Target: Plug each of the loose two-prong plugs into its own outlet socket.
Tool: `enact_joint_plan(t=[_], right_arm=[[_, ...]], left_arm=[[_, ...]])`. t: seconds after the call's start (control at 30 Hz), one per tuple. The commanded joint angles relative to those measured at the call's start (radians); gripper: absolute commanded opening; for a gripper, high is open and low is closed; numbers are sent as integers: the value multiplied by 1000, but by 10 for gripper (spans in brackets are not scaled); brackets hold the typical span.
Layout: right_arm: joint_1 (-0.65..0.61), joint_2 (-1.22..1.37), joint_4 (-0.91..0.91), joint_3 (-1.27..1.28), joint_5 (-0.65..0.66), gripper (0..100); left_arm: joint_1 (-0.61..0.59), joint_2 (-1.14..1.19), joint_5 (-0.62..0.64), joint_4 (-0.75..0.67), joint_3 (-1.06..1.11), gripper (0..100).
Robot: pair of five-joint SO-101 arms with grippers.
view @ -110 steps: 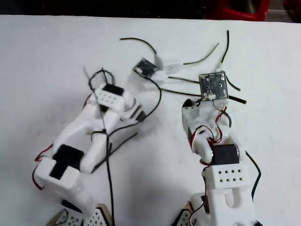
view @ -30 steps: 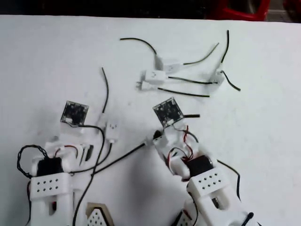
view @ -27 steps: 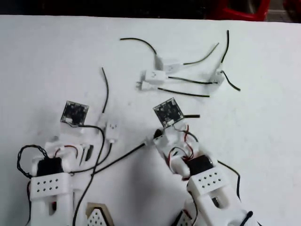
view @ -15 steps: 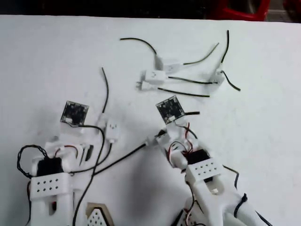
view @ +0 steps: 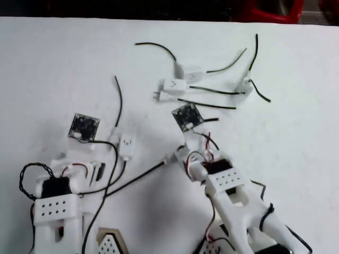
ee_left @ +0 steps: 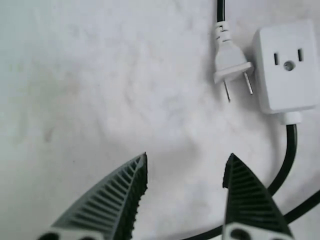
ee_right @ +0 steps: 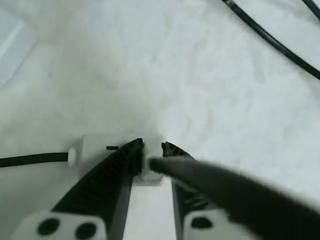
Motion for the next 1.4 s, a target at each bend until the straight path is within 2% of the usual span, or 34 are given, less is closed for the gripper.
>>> enact_joint_plan(t=[0.0, 0.2, 0.3, 0.5, 0.93, 1.07, 1.2, 1.37], right_arm=[[25, 10, 16, -80, 9, 17], [59, -53, 182, -299, 2, 17], [73, -59, 245, -423, -54, 17], [82, 13, 257, -632, -118, 17], [104, 541, -36, -1091, -146, 18], [107, 711, -31, -1260, -233, 21], [99, 860, 8, -1404, -242, 23], [91, 1001, 107, -1574, -244, 167]], left_arm=[[-12, -18, -12, -23, -2, 250], [-12, -18, -14, -23, -2, 250], [-12, -18, -14, -25, -2, 250], [-12, -18, -11, -25, -2, 249], [-12, -18, -8, -28, -2, 249], [-12, -18, -6, -28, -2, 249], [-12, -18, -6, -28, -2, 249], [-12, -18, -6, -28, -2, 249]])
